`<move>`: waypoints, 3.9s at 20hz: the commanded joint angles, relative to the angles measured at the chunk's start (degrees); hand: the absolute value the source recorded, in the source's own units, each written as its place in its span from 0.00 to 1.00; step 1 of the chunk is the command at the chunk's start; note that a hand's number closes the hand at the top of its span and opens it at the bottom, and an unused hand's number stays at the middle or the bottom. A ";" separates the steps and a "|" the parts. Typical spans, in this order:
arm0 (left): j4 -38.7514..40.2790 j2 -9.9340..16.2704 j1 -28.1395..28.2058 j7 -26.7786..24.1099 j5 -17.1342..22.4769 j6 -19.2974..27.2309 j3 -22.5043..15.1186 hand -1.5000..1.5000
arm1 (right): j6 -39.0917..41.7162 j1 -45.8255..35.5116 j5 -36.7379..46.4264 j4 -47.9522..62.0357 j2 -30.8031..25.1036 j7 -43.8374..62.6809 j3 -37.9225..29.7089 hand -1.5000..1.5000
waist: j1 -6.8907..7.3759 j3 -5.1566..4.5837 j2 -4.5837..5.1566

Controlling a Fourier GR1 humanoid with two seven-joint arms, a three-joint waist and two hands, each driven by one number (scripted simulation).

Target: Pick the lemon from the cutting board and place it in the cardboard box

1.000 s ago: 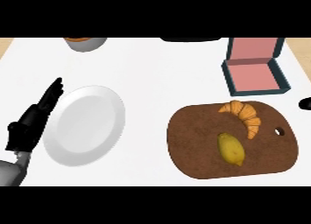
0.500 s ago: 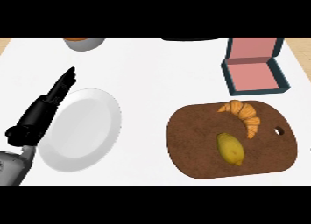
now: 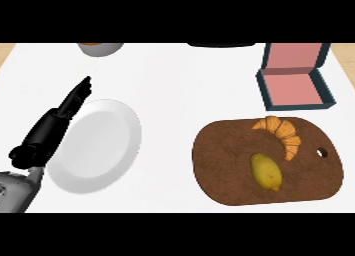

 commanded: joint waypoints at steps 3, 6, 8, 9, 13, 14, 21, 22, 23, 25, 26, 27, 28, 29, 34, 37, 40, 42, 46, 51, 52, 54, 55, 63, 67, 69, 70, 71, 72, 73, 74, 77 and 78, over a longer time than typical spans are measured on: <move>0.49 -0.88 0.22 -0.21 -1.60 -0.51 -0.46 0.50 | 4.37 2.66 9.41 -13.11 -4.66 11.70 7.60 0.00 | 0.11 -0.06 -0.05; -0.10 -1.95 0.36 -0.57 -2.55 -0.32 -0.51 0.50 | 6.01 -0.68 14.09 -15.20 -4.07 19.07 12.44 0.00 | 1.28 -0.04 0.22; -0.13 -0.81 2.48 -2.87 -2.17 -1.78 0.94 0.50 | 8.99 -2.51 12.92 -18.32 -3.98 26.20 13.07 0.00 | 1.38 -0.06 0.21; -1.60 -0.24 -0.31 1.57 -0.56 -2.90 2.03 0.50 | 9.67 -1.89 13.48 -21.90 -3.85 29.33 13.34 0.00 | 0.81 -0.03 0.07; 0.02 -2.56 -2.10 1.59 -1.74 -3.33 2.03 0.50 | 14.54 -9.13 15.16 -19.98 0.92 38.86 21.82 0.00 | 1.98 -0.04 0.45; -0.45 -2.65 0.91 -0.68 -2.54 -2.97 1.97 0.50 | 14.24 -6.74 17.58 -23.03 2.79 41.81 24.50 0.00 | 1.58 -0.03 0.27; 0.82 -4.16 -0.66 1.22 -4.84 -4.72 5.04 0.50 | 20.70 -5.87 19.42 -27.17 11.05 52.26 29.28 0.00 | 0.62 0.03 0.11; -1.53 -3.75 1.53 0.48 -4.23 -6.49 6.00 0.50 | 22.14 -9.54 20.44 -21.34 13.05 49.12 28.43 0.00 | 1.07 0.05 0.17; -1.71 -6.20 -0.22 3.11 -7.14 -3.72 4.41 0.50 | 20.54 -7.38 24.14 -21.57 14.11 48.47 29.22 0.00 | 0.76 0.07 0.15; -0.22 -5.39 0.60 1.86 -6.03 -6.46 6.78 0.50 | 20.51 -7.41 28.07 -20.55 15.23 47.37 29.14 0.00 | 0.69 0.08 0.15; 0.59 -4.57 -1.85 3.41 -4.75 -8.05 8.20 0.50 | 21.09 -9.10 29.63 -18.79 15.73 47.29 30.24 0.00 | 0.74 0.08 0.18; 4.47 -7.08 -0.71 -1.65 -6.70 -7.64 6.71 0.50 | 23.28 -12.61 28.53 -17.90 18.47 50.79 30.80 0.00 | 0.82 0.04 0.25; -5.28 -6.09 2.29 4.40 -7.00 -6.04 6.55 0.50 | 21.63 -10.72 30.31 -16.42 17.45 46.41 28.53 0.00 | 1.03 0.09 0.12; 4.76 -7.85 -0.92 -1.45 -7.60 -7.66 7.59 0.50 | 22.50 -12.90 32.04 -15.96 21.33 50.05 32.05 0.00 | 0.76 0.05 0.25; 4.49 -10.88 -0.63 -1.24 -11.62 -6.94 7.07 0.50 | 23.35 -10.51 38.64 -16.62 25.18 50.35 35.62 0.00 | 0.60 0.05 0.20; -5.28 -7.85 4.06 3.39 -8.82 -10.12 9.39 0.50 | 21.06 -9.11 41.92 -10.47 23.90 44.42 33.59 0.00 | 1.16 0.10 0.11; -1.38 -11.27 0.60 3.50 -10.53 -10.09 10.14 0.50 | 27.27 -11.94 40.22 -11.11 24.99 44.47 28.90 0.00 | 0.79 0.07 0.17; -3.11 -11.48 3.66 1.62 -12.34 -9.44 9.53 0.50 | 18.78 -8.14 45.55 -5.45 22.75 37.30 29.50 0.00 | 0.85 0.11 0.17; -1.33 -11.33 1.32 2.73 -11.33 -13.38 12.94 0.50 | 20.48 -7.67 48.82 -5.17 28.89 39.14 32.01 0.00 | 0.74 0.07 0.16; 4.54 -13.25 -1.11 -0.23 -14.51 -13.13 13.97 0.50 | 17.24 -5.21 51.34 -1.72 29.28 33.58 31.52 0.00 | 0.44 0.07 0.23; 1.81 -13.15 0.56 0.47 -13.29 -14.12 14.72 0.50 | 17.34 -7.13 52.47 1.33 31.17 32.86 32.27 0.00 | 0.69 0.07 0.21; 5.46 -15.39 -0.08 -2.16 -15.98 -13.08 13.90 0.50 | 20.20 -6.37 51.99 -1.31 31.25 33.39 29.97 0.00 | 0.52 0.06 0.22; -1.57 -13.07 1.09 2.95 -13.31 -15.84 15.40 0.50 | 21.07 -8.62 53.46 0.61 32.73 34.27 30.19 0.00 | 0.80 0.07 0.17; 2.21 -15.38 -0.27 1.30 -17.05 -15.74 16.58 0.50 | 14.55 -5.89 58.51 7.55 32.08 26.96 26.98 0.00 | 0.56 0.07 0.21; -2.33 -16.09 3.42 1.98 -17.13 -16.78 16.84 0.50 | 15.70 -4.81 60.89 8.40 35.83 27.95 28.87 0.00 | 0.67 0.07 0.16; -2.31 -17.27 1.91 4.37 -16.89 -16.52 16.76 0.50 | 13.53 -7.39 61.51 11.91 34.45 22.43 28.45 1.00 | 0.70 0.07 0.19; -0.95 -17.59 2.12 1.33 -17.98 -15.85 16.20 0.50 | 10.71 -3.79 61.38 9.65 32.01 19.55 29.59 1.00 | 0.51 0.07 0.18; -2.34 -17.01 0.44 4.24 -17.02 -16.57 16.85 0.50 | 10.63 -6.61 62.65 11.64 33.04 18.88 30.84 1.00 | 0.70 0.08 0.19; 3.81 -17.23 -0.73 -0.26 -18.04 -16.02 17.83 0.50 | 8.07 -6.21 62.37 11.29 32.06 16.76 29.28 1.00 | 0.45 0.07 0.26; -2.99 -15.39 4.46 1.22 -15.89 -18.93 17.94 0.50 | 5.27 -8.27 63.20 15.44 33.64 15.74 28.95 1.00 | 1.05 0.09 0.19; -1.89 -15.72 1.42 3.40 -16.66 -18.60 17.67 0.50 | 3.06 -7.40 63.10 15.40 31.42 12.72 27.55 1.00 | 0.78 0.10 0.20; -5.47 -18.61 2.84 5.77 -18.26 -16.16 15.94 0.50 | 3.83 -9.88 65.76 13.75 36.09 15.92 29.31 1.00 | 0.95 0.09 0.16; -3.57 -17.62 2.09 4.20 -16.92 -17.48 17.76 0.50 | -1.03 -5.49 65.83 12.45 31.77 11.54 27.80 1.00 | 0.61 0.09 0.16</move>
